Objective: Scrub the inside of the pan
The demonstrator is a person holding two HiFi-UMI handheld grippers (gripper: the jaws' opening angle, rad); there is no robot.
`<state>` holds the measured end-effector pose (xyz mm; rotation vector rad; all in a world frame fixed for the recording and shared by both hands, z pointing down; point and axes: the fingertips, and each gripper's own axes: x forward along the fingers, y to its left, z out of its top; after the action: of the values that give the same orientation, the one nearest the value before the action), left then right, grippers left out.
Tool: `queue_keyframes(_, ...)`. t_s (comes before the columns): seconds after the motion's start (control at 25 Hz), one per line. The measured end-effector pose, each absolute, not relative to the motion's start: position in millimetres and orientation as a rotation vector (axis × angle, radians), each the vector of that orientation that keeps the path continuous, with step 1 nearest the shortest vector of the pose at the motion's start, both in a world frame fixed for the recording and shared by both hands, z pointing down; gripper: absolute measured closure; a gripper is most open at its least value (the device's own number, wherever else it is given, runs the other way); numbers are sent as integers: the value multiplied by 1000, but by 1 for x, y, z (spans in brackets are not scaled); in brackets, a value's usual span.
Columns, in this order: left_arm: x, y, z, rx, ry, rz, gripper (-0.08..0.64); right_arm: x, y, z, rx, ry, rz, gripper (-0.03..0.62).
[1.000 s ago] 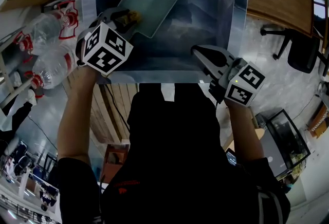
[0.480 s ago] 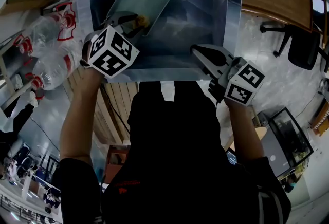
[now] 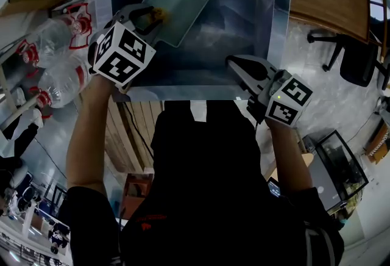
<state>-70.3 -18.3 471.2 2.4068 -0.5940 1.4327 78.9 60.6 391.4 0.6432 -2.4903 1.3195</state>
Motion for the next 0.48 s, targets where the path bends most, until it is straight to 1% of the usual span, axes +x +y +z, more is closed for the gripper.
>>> queue_keyframes(0.2, -86, -40, 474, 2416, -602, 1468, 399, 72, 57, 395, 650, -2474, 1324, 588)
queue_keyframes(0.48, -88, -56, 488, 2410, -571, 1505, 399, 69, 48, 400, 671, -2459, 1324, 588)
